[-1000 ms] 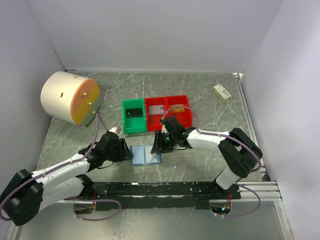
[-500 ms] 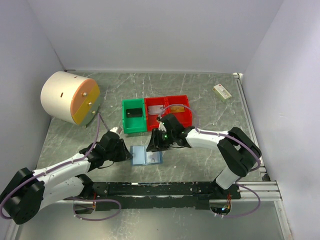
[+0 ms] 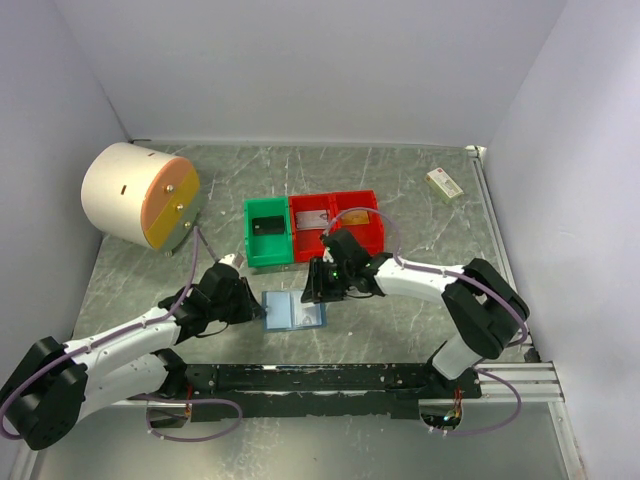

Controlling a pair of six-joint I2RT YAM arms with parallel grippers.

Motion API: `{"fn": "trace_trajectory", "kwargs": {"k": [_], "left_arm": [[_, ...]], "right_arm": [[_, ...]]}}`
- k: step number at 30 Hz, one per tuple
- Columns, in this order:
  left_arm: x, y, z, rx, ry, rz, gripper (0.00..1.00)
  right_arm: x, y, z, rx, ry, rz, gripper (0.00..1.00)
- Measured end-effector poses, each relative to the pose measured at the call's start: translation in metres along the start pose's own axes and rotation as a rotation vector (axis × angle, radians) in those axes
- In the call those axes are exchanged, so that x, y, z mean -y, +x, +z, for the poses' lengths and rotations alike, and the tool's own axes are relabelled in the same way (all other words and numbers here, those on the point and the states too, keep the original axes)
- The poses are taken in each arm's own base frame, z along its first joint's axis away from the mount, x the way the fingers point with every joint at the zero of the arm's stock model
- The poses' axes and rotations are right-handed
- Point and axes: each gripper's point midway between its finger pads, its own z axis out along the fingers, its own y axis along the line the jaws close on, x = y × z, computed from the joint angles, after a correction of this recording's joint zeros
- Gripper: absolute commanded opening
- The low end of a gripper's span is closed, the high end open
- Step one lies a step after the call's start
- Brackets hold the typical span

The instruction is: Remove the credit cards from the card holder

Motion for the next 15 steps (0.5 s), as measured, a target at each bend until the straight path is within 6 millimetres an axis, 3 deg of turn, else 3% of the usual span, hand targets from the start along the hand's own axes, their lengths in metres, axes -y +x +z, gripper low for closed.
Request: {"fn": "trace_trajectory", "kwargs": {"k": [7,15], "left_arm": [[0.000,0.000,0.000,-0.001,0.000,-0.003,0.30],[-0.002,0.004,0.002,-0.017,-0.013,0.000,0.28]], "right_arm": [[0.009,0.009,0.006,-0.027,0.022,0.013,0.41],[0.000,0.008,0.012,-0.036,-0.031,0.020,0.41]]}}
